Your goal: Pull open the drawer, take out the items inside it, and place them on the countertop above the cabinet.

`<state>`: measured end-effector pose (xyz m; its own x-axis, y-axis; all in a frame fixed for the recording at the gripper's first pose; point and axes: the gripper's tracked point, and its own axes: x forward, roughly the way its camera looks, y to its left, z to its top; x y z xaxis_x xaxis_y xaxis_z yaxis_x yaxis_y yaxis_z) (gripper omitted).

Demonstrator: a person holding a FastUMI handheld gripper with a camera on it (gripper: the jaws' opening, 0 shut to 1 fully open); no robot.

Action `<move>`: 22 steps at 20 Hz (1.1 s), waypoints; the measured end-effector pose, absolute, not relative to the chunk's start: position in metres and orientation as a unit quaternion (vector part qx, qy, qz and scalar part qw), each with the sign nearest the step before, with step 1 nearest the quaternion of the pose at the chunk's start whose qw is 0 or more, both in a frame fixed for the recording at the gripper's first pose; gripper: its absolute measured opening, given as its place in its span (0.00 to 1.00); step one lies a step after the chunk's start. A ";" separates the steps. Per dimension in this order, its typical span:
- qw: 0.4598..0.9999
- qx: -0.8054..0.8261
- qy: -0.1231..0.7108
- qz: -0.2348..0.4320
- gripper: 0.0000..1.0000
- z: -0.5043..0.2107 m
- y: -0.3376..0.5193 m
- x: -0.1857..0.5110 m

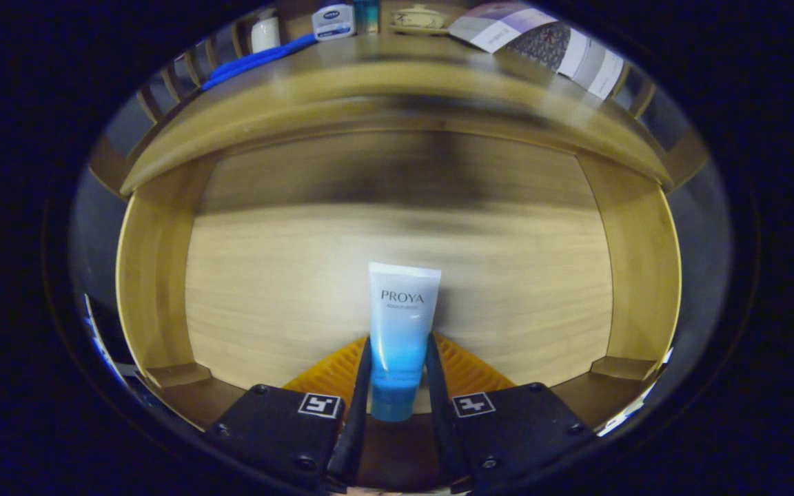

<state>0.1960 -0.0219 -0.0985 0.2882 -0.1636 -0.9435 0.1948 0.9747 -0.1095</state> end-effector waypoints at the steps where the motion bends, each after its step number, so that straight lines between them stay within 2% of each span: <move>1: 0.807 0.011 0.580 -0.110 0.45 -0.091 -0.021 0.196; 9: 0.839 -0.011 0.537 -0.082 0.45 -0.025 -0.003 0.202; 16: 0.879 -0.038 0.470 -0.069 0.45 0.033 0.002 0.239; 22: 0.912 -0.057 0.398 -0.089 0.45 0.057 -0.006 0.271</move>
<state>0.2709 -0.0057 0.0566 0.6682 -0.2069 -0.7146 0.1161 0.9778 -0.1746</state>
